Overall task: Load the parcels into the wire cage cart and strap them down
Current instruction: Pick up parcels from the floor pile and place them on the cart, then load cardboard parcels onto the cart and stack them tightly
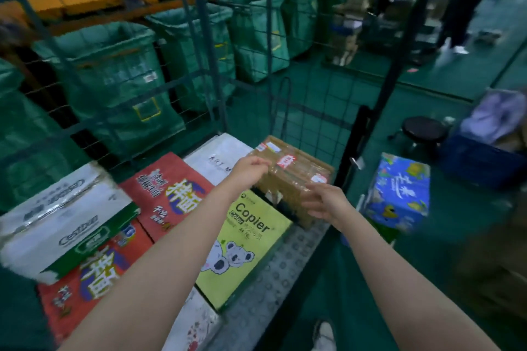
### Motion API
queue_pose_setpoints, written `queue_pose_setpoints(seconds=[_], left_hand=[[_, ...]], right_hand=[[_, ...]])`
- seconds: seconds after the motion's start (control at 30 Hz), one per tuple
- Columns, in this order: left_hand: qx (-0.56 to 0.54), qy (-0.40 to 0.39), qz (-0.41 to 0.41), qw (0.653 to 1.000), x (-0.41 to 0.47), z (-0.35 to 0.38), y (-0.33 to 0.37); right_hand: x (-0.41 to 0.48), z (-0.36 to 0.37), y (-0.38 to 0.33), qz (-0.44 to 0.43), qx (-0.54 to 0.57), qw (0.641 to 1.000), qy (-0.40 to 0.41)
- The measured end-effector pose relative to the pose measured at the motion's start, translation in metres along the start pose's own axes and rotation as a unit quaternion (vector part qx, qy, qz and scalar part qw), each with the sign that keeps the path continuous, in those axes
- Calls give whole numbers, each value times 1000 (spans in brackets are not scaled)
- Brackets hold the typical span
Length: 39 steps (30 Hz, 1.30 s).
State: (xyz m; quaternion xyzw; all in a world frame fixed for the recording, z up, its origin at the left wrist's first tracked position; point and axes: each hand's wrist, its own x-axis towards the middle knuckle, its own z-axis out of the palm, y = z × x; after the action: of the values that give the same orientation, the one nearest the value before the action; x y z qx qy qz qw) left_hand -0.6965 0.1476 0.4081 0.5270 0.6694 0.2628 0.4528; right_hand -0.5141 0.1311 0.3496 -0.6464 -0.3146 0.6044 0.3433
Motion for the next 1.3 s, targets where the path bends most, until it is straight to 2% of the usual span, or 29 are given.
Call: queue_pose_setpoints(seconds=[0.33, 0.5, 0.77, 1.03, 1.3], left_hand=[[66, -153, 76, 983, -19, 135, 56], [88, -217, 118, 965, -50, 231, 96], [117, -326, 130, 929, -112, 381, 137], [162, -427, 155, 876, -169, 514, 172], [222, -516, 171, 809, -217, 613, 185]], right_hand=[[-50, -126, 42, 19, 120, 982, 145], [-87, -208, 67, 24, 166, 964, 205], [-148, -349, 123, 58, 206, 926, 311], [-208, -463, 172, 83, 260, 881, 385], [-240, -531, 225, 121, 324, 819, 458]])
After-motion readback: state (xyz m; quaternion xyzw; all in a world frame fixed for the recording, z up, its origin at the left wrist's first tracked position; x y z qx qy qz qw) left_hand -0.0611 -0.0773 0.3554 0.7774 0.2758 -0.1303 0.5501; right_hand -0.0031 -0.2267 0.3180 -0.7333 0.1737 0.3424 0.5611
